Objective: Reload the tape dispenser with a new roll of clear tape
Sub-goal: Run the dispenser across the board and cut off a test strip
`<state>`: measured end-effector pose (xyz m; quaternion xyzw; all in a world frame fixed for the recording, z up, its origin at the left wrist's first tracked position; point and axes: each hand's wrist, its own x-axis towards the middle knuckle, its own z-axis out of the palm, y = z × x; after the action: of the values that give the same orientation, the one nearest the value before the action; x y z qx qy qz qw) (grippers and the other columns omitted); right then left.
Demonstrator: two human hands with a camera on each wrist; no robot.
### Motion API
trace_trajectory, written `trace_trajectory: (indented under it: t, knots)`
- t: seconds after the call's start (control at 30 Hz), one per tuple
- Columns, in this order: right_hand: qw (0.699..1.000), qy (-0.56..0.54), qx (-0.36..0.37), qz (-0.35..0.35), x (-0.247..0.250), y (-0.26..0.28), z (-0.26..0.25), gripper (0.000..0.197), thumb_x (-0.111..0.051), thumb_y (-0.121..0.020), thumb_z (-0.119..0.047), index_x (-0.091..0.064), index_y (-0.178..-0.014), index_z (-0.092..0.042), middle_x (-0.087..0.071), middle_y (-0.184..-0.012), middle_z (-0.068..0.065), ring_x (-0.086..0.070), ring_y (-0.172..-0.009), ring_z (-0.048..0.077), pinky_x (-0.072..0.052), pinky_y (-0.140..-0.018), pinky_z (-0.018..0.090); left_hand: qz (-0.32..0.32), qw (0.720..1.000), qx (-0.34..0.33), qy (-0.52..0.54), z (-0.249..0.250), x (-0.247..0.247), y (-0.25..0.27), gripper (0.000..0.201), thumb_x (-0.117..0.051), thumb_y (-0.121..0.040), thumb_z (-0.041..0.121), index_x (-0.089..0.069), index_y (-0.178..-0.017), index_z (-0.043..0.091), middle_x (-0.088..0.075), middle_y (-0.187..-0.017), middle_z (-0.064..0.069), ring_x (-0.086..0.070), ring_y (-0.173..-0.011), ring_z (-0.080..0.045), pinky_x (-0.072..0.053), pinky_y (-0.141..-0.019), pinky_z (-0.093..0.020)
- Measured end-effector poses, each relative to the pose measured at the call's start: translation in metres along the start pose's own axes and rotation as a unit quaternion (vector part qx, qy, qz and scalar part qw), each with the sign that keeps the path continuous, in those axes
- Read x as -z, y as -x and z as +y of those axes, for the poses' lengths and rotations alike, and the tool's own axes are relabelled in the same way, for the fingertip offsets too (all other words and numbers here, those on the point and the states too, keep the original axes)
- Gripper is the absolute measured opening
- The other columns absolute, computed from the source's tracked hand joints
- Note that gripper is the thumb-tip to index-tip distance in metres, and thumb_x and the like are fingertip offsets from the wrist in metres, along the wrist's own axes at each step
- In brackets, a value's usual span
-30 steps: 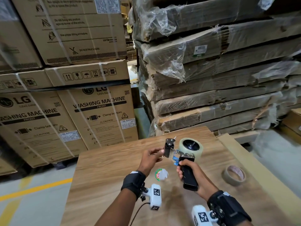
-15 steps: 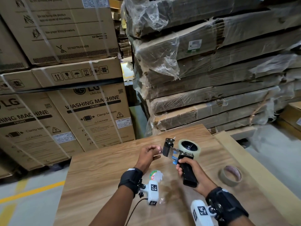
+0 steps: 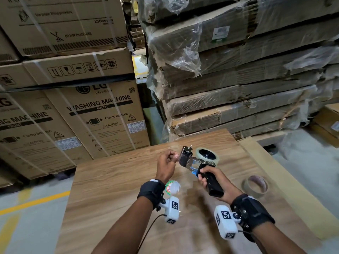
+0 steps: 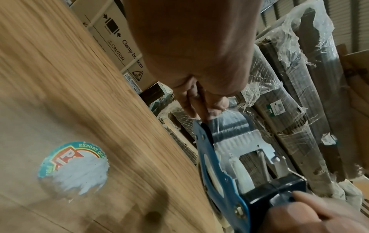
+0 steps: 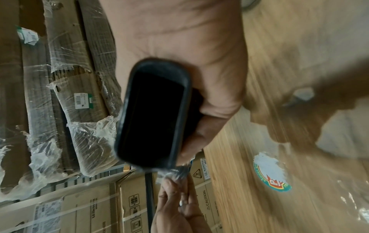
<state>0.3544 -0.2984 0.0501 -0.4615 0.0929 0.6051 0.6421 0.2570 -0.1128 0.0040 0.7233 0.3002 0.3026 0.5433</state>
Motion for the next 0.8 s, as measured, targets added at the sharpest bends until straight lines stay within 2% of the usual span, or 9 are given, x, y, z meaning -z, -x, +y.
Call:
trace_trajectory:
  t: [0.13, 0.2, 0.3, 0.4, 0.47, 0.57, 0.67, 0.73, 0.8]
  knots:
    - [0.999, 0.031, -0.015, -0.005, 0.010, -0.005, -0.001, 0.014, -0.060, -0.079, -0.013, -0.061, -0.074, 0.000, -0.058, -0.064, 0.006, -0.052, -0.040, 0.009, -0.045, -0.036, 0.016, -0.035, 0.999, 0.004, -0.003, -0.005, 0.006, -0.002, 0.006, -0.063, -0.086, 0.014, -0.068, -0.083, 0.012, -0.070, -0.074, -0.003, -0.064, -0.071, -0.012, -0.051, -0.073, -0.033]
    - [0.999, 0.036, -0.027, -0.012, 0.015, -0.005, -0.001, 0.014, -0.059, -0.081, -0.013, -0.060, -0.075, 0.000, -0.058, -0.062, 0.006, -0.052, -0.039, 0.008, -0.044, -0.036, 0.016, -0.061, 0.998, 0.009, 0.006, -0.003, 0.010, -0.003, 0.010, -0.063, -0.089, 0.003, -0.068, -0.083, 0.008, -0.069, -0.073, -0.006, -0.064, -0.068, -0.009, -0.053, -0.071, -0.027]
    - [0.998, 0.032, -0.052, -0.031, 0.023, -0.005, 0.000, 0.011, -0.065, -0.078, -0.009, -0.060, -0.076, 0.000, -0.058, -0.062, 0.007, -0.053, -0.039, 0.009, -0.045, -0.036, 0.016, -0.092, 0.995, 0.020, 0.018, -0.003, 0.014, -0.004, 0.025, -0.060, -0.090, -0.010, -0.067, -0.078, 0.011, -0.065, -0.072, -0.004, -0.062, -0.064, -0.001, -0.051, -0.067, -0.017]
    - [0.996, 0.027, -0.059, -0.055, 0.028, -0.006, 0.000, 0.021, -0.076, -0.063, -0.009, -0.063, -0.075, 0.001, -0.059, -0.065, 0.008, -0.054, -0.041, 0.010, -0.046, -0.036, 0.017, -0.108, 0.993, 0.030, 0.026, -0.007, 0.017, -0.005, 0.027, -0.062, -0.089, -0.009, -0.068, -0.077, 0.014, -0.065, -0.073, -0.003, -0.060, -0.065, -0.002, -0.052, -0.070, -0.019]
    - [0.995, 0.026, -0.068, -0.066, 0.029, -0.007, 0.000, 0.025, -0.079, -0.060, -0.008, -0.063, -0.077, 0.001, -0.060, -0.065, 0.008, -0.056, -0.041, 0.010, -0.048, -0.037, 0.018, -0.120, 0.992, 0.037, 0.032, -0.008, 0.020, -0.005, 0.023, -0.062, -0.090, -0.009, -0.069, -0.080, 0.011, -0.066, -0.075, -0.008, -0.061, -0.065, -0.005, -0.053, -0.071, -0.021]
    - [0.995, 0.016, -0.074, -0.068, 0.030, -0.008, 0.000, 0.021, -0.077, -0.064, -0.007, -0.063, -0.077, 0.001, -0.061, -0.064, 0.009, -0.058, -0.041, 0.012, -0.050, -0.038, 0.019, -0.128, 0.989, 0.043, 0.053, -0.009, 0.024, -0.005, 0.012, -0.063, -0.090, -0.008, -0.069, -0.087, 0.002, -0.068, -0.077, -0.013, -0.064, -0.066, -0.009, -0.055, -0.072, -0.022]
    - [0.996, 0.020, -0.070, -0.056, 0.026, -0.006, -0.002, 0.009, -0.064, -0.082, -0.007, -0.060, -0.080, 0.001, -0.061, -0.061, 0.009, -0.057, -0.040, 0.011, -0.049, -0.037, 0.017, -0.119, 0.989, 0.048, 0.071, -0.008, 0.025, -0.007, 0.008, -0.064, -0.088, -0.010, -0.069, -0.088, -0.003, -0.073, -0.070, -0.003, -0.068, -0.065, -0.007, -0.055, -0.069, -0.019]
    - [0.996, 0.027, -0.068, -0.044, 0.023, -0.007, -0.004, 0.014, -0.056, -0.089, -0.010, -0.058, -0.080, 0.000, -0.060, -0.060, 0.008, -0.056, -0.039, 0.011, -0.048, -0.037, 0.017, -0.119, 0.990, 0.048, 0.064, -0.008, 0.025, -0.011, 0.008, -0.064, -0.087, -0.012, -0.069, -0.089, -0.006, -0.074, -0.069, 0.001, -0.069, -0.064, -0.005, -0.055, -0.068, -0.018]
    - [0.997, 0.029, -0.064, -0.043, 0.021, -0.009, -0.006, 0.016, -0.055, -0.090, -0.011, -0.060, -0.079, 0.001, -0.060, -0.060, 0.008, -0.056, -0.040, 0.011, -0.048, -0.037, 0.017, -0.115, 0.991, 0.044, 0.047, -0.008, 0.025, -0.015, 0.009, -0.063, -0.087, -0.014, -0.069, -0.093, -0.011, -0.073, -0.076, -0.006, -0.069, -0.067, -0.005, -0.055, -0.070, -0.018]
